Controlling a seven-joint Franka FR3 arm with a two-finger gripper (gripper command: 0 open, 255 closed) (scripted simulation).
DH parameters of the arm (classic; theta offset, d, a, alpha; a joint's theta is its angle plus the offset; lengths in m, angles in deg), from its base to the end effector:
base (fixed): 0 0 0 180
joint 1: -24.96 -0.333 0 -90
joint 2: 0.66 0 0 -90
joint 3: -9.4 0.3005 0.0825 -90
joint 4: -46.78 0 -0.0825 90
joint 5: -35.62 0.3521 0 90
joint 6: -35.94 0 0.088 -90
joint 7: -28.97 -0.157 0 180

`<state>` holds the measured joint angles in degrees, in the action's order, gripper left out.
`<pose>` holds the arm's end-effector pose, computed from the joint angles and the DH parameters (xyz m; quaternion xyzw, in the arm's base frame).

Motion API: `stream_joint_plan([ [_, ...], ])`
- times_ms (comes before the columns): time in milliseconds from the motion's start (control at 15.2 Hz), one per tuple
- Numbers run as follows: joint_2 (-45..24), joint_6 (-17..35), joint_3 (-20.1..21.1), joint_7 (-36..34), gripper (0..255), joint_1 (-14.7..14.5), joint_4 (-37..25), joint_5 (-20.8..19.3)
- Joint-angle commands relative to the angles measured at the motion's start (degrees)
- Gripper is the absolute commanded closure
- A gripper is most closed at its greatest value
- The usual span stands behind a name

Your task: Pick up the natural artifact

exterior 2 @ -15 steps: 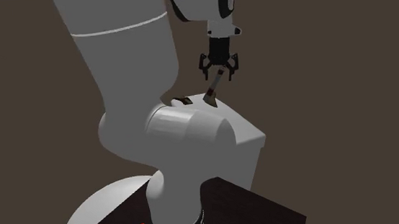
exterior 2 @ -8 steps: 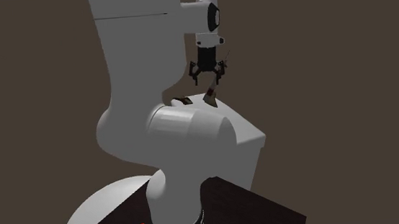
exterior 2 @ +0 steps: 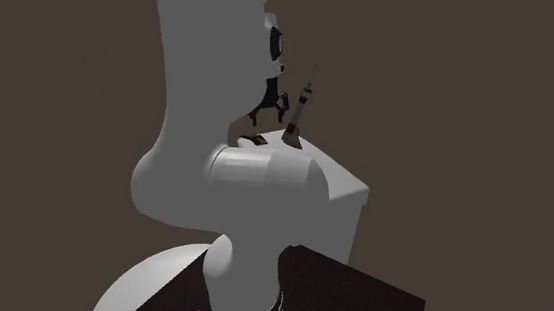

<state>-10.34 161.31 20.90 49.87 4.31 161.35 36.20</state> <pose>0.4749 0.2976 0.3320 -0.8965 -0.4425 -0.0093 0.0219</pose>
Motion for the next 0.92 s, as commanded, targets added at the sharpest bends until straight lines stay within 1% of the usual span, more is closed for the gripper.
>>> stream_joint_plan([
  [0,-3.16,0.84,0.91,1.09,0,-1.12,-2.56,-1.02],
  [264,-7.96,2.09,2.40,2.57,0,-3.31,-6.40,-2.92],
  [726,-10.82,6.62,2.03,2.15,0,-3.61,-4.67,-3.77],
  [858,-11.08,6.99,2.00,2.11,0,-3.63,-4.55,-3.85],
])
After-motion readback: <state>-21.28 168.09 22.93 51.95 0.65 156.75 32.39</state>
